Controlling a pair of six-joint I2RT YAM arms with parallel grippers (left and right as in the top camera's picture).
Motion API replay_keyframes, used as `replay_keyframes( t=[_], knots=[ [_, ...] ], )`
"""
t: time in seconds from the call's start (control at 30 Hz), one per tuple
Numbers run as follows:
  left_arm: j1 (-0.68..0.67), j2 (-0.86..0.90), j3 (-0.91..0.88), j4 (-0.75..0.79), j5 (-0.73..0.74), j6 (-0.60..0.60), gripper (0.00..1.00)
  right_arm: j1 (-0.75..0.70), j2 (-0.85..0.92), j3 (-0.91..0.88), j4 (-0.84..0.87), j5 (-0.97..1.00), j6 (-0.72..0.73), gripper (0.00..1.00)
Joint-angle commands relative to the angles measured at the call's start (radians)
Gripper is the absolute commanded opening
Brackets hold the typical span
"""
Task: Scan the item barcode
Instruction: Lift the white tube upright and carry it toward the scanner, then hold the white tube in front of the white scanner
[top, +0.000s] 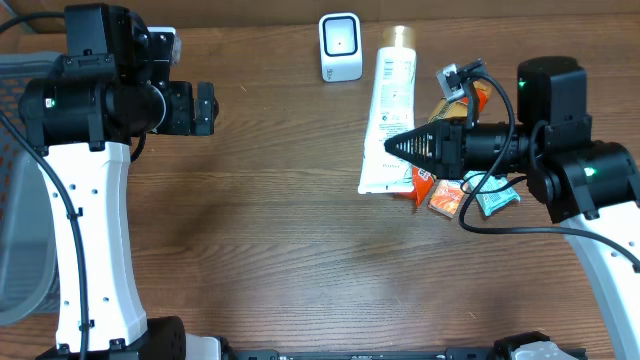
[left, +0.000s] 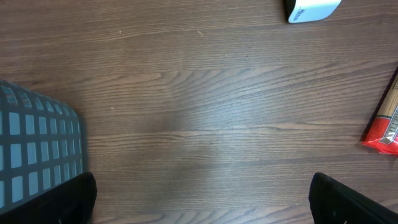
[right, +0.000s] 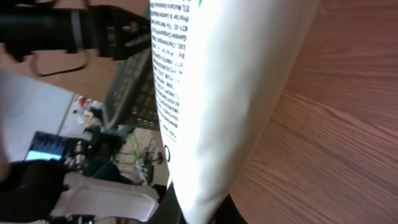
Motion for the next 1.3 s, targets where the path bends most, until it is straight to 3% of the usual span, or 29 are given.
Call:
replay_keyframes(
  t=[0.0,0.5,0.77,0.97,1.17,1.27],
  knots=[
    [0.002,-0.002,0.015,0.004,-0.003,0.012,1.0,0.002,0.017,0.018,-0.014,0.082,-0.039,0.04],
    [0.002,-0.002,0.015,0.004,-0.003,0.012,1.0,0.055,0.098,0.018,-0.034,0.101,-0.101,0.04],
    [0.002,-0.002,0.015,0.004,-0.003,0.012,1.0,0.154,0.126,0.063,-0.115,0.437,-0.079,0.03],
    [0.002,-0.002,0.015,0.004,-0.003,0.012,1.0,0.228,0.309,0.321,-0.262,0.689,-0.105,0.03],
    [0.002,-0.002,0.015,0.004,-0.003,0.012,1.0,0.26,0.629,0.739,-0.421,0.906,-0.217,0.03],
    [0.002,-0.002,0.015,0.004,-0.003,0.012,1.0,0.285,0.768,0.853,-0.406,1.144,-0.248,0.04]
  ],
)
